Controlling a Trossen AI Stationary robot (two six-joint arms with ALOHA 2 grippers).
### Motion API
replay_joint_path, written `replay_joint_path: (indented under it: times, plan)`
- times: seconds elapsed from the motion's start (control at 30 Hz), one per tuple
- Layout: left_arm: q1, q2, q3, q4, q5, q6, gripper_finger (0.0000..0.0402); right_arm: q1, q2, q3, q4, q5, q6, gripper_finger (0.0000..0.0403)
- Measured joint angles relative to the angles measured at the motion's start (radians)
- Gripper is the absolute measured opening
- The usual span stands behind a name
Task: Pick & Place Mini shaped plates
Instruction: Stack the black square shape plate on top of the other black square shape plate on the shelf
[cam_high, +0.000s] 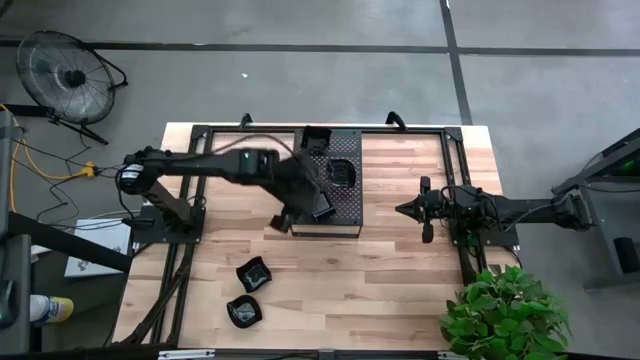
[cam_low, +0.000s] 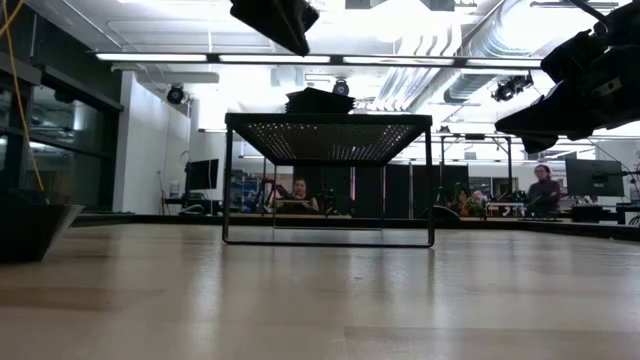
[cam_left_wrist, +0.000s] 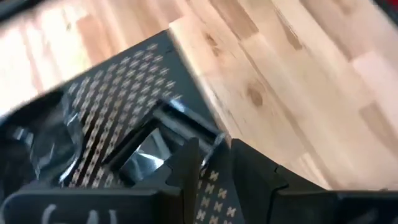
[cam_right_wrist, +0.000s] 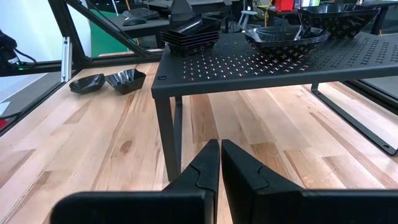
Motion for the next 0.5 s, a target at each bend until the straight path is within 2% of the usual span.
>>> replay_joint_path:
  times: [0.1, 0.23, 0.37, 0.5]
  plan:
    - [-0.067, 0.014, 0.000, 0.011, -0.075, 0.078, 0.0089, 0.000, 0.000, 0.000, 0.000, 0.000, 0.000, 0.0012]
    - [-0.146, 0.026, -0.001, 0.057, -0.212, 0.100, 0.0082, 0.000, 0.000, 0.000, 0.000, 0.000, 0.000, 0.0012]
    - [-0.198, 0.038, -0.001, 0.135, -0.331, 0.007, 0.0059, 0.000, 0.000, 0.000, 0.000, 0.000, 0.000, 0.0012]
    - [-0.229, 0.067, 0.000, 0.199, -0.385, -0.037, 0.0022, 0.000, 0.000, 0.000, 0.000, 0.000, 0.000, 0.0012]
